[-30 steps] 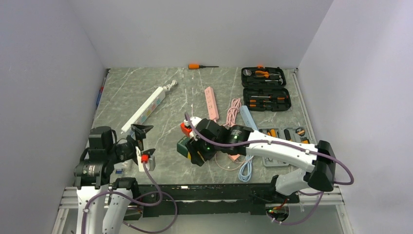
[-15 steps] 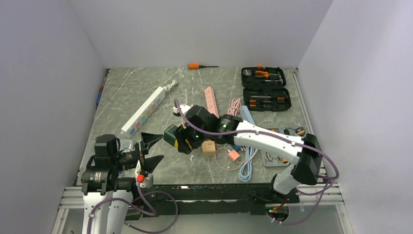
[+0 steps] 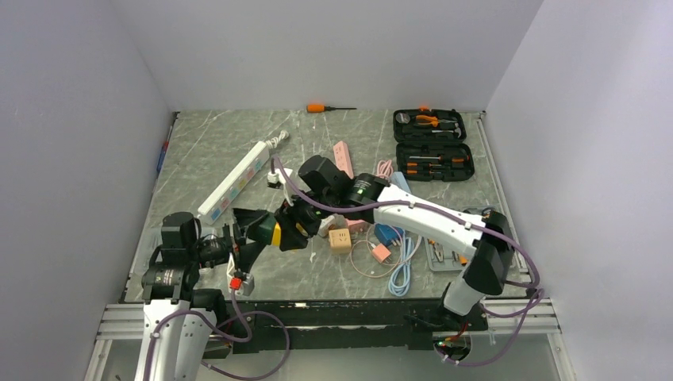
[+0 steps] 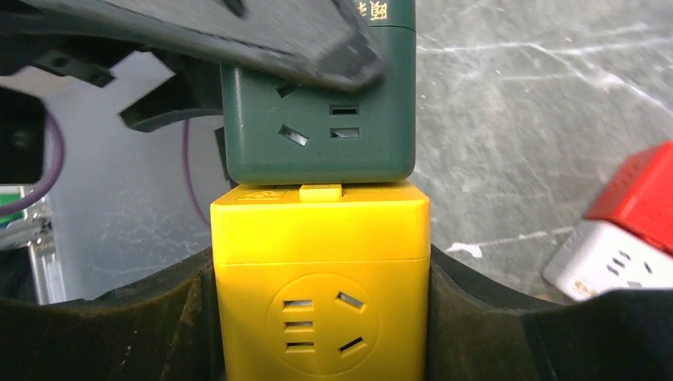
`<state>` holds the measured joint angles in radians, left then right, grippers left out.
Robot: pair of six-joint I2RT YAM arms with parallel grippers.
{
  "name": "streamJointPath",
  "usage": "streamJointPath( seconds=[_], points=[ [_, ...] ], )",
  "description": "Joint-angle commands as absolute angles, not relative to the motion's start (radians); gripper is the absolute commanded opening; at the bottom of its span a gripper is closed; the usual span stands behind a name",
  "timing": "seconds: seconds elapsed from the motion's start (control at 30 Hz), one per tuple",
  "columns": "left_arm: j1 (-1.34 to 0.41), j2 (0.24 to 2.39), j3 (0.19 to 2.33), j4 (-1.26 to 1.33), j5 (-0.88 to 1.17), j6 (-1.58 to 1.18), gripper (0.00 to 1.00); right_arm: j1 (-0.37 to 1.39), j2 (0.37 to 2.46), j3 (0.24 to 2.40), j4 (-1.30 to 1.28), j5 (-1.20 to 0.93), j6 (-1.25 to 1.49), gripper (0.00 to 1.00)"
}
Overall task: Pull the plug off the socket
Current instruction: Remove the plug from the socket.
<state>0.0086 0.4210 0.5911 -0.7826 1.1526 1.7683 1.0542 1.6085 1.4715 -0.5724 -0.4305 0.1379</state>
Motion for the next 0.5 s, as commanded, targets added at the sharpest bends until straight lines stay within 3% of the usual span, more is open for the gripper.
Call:
streamJointPath(
  seconds=[0.0, 0.07, 0.27, 0.33, 0.47],
  points=[
    [0.006, 0.407, 0.560, -0.676, 1.174, 1.778, 0.99, 1.048, 1.657, 1.573, -0.525, -0.636, 0.038, 0.00],
    [-0.020, 0.416, 0.563, -0.692, 1.167, 1.788, 0.99, 1.045, 1.673, 1.578, -0.514, -0.665, 0.030, 0.00],
    [-0.051, 0.446, 0.583, -0.694, 1.124, 1.788, 0.72, 1.030, 1.735, 1.603, -0.522, -0.652, 0.037, 0.00],
    [-0.057, 0.451, 0.589, -0.710, 1.099, 1.798, 0.60, 1.016, 1.735, 1.580, -0.510, -0.630, 0.053, 0.00],
    [-0.063, 0.455, 0.576, -0.684, 1.051, 1.756, 0.24, 0.996, 1.717, 1.531, -0.472, -0.616, 0.083, 0.00]
  ],
)
